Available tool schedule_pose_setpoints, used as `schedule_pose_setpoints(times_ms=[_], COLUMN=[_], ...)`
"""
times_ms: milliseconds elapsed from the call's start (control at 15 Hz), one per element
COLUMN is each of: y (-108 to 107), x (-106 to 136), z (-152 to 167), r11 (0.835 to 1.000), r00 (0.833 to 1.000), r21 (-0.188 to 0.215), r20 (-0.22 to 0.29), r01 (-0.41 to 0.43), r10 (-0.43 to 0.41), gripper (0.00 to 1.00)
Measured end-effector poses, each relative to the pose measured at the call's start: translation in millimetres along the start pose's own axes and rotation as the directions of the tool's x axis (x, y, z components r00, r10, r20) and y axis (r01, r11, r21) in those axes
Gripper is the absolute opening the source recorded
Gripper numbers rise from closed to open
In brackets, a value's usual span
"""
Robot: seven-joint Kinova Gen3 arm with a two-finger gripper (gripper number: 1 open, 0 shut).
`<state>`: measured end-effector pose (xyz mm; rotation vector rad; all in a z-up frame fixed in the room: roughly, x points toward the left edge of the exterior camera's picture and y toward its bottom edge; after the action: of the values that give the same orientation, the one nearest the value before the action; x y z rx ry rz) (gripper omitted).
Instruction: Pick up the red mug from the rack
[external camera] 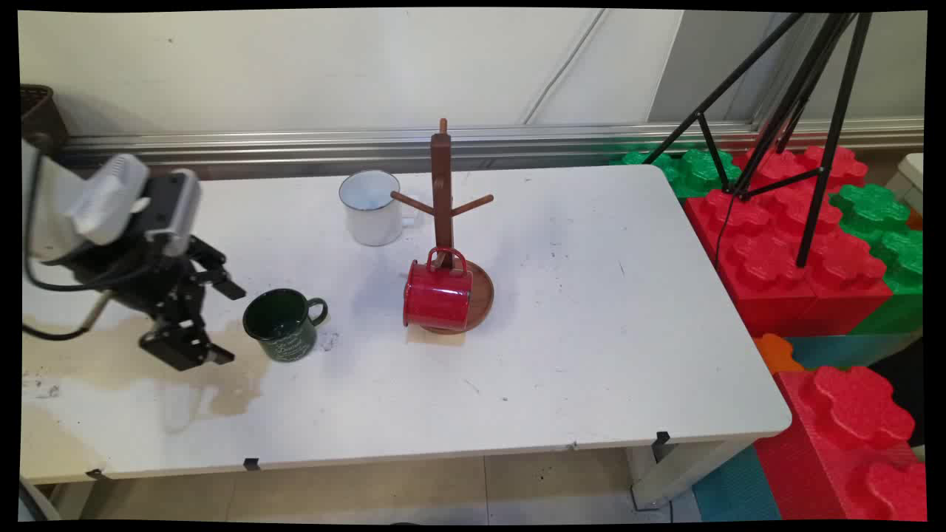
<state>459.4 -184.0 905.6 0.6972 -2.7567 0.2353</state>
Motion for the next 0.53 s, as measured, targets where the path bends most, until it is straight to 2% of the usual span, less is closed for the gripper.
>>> schedule_pose_setpoints(times_ms=[267,533], y=[4.7,7.1], x=[-14.0,-10.8], z=[-14.9,-16.4], r11=[0.999,0.997], r00=[0.996,0.988], r21=[-0.016,-0.024], r20=[-0.075,-0.131], r01=[0.048,0.078], r10=[-0.049,-0.081], gripper=[1.0,1.0])
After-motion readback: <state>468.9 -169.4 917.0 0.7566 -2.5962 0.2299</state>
